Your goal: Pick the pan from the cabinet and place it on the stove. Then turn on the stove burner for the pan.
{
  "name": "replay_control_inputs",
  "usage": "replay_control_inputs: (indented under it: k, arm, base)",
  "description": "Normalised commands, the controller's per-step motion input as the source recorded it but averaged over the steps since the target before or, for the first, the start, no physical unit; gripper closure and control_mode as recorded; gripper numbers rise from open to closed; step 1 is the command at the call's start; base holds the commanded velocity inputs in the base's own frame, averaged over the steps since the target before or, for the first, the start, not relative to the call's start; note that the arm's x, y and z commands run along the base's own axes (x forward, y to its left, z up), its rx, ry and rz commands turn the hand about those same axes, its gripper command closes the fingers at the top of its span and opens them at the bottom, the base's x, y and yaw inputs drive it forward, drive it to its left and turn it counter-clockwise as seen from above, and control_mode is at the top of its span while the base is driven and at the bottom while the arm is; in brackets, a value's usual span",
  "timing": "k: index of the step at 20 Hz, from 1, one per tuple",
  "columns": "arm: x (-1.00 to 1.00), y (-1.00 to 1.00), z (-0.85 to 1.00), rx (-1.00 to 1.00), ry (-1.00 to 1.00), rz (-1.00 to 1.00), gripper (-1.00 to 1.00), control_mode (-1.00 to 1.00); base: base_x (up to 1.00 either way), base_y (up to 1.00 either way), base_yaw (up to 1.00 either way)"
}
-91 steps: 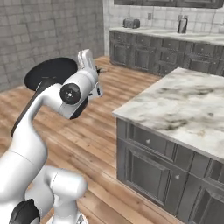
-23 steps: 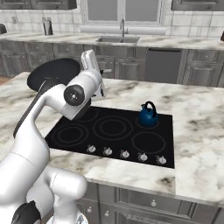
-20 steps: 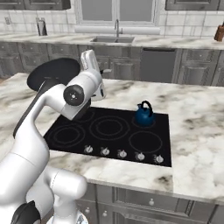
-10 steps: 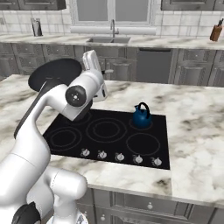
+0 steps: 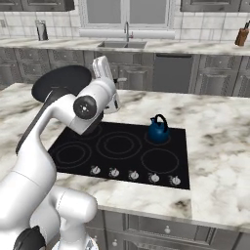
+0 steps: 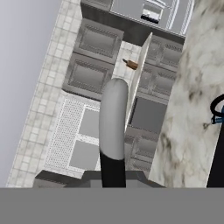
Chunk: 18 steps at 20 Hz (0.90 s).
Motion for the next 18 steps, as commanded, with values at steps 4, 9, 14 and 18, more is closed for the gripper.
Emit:
replay_control_inputs:
  k: [4,9,14,18]
  arm:
    - [0.40,0.11,-0.19,0.00,0.09,0.00,1.00,-1.00]
    - [0.66,0.31,-0.42,-0.02,0.12,0.02,1.00,-1.00]
    - [0.63,0.30,-0.43,-0.01,0.08,0.05,1.00,-1.00]
    - [0.46,0.14,-0.42,0.00,0.03,0.06,1.00,-1.00]
  base:
    - [0.00,0.00,0.00]
    - [0.00,0.00,0.00]
    - [0.00,0.00,0.00]
    - [0.00,0.00,0.00]
